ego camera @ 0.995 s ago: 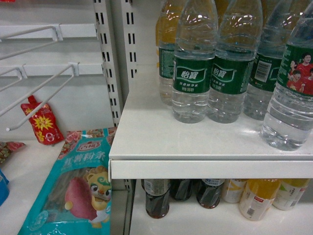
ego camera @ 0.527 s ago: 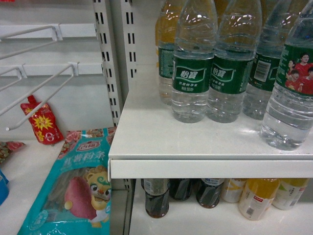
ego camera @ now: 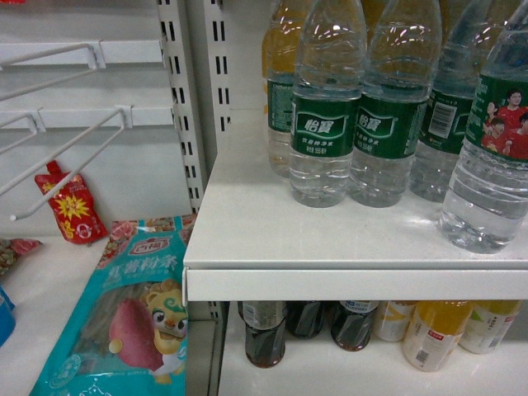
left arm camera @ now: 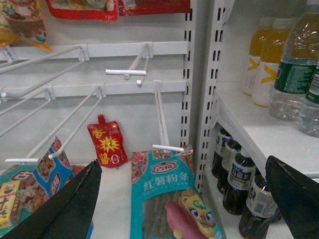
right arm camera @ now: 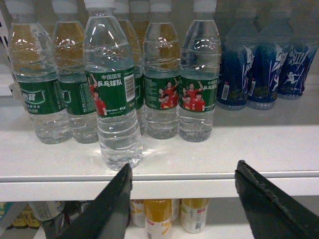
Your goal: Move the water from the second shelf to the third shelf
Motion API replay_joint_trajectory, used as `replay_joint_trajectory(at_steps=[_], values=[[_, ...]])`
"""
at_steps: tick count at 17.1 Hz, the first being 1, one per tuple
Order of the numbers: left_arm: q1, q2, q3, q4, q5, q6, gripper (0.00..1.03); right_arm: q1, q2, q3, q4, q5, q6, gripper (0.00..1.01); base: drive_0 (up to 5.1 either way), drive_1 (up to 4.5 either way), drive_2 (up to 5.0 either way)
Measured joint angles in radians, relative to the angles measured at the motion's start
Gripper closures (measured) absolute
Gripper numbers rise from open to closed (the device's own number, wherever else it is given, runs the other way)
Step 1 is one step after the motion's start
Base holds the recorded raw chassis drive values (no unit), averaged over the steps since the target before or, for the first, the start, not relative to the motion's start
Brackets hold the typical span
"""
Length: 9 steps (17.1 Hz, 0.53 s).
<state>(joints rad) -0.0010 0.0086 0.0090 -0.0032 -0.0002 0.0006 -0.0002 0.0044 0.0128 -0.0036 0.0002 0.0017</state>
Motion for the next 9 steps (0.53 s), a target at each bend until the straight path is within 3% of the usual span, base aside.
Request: replay_joint_trajectory(at_steps=[3, 9], values=[[0.000, 0.000, 0.000, 0.000, 0.000, 0.000, 0.05, 0.000, 0.000, 0.000, 0.000, 0.000, 0.000, 0.02, 0.0, 0.00, 0.0], [0.000, 0.000, 0.000, 0.000, 0.000, 0.000, 0.05, 0.000, 0.000, 0.000, 0.000, 0.000, 0.000, 0.03, 0.0, 0.00, 0.0]])
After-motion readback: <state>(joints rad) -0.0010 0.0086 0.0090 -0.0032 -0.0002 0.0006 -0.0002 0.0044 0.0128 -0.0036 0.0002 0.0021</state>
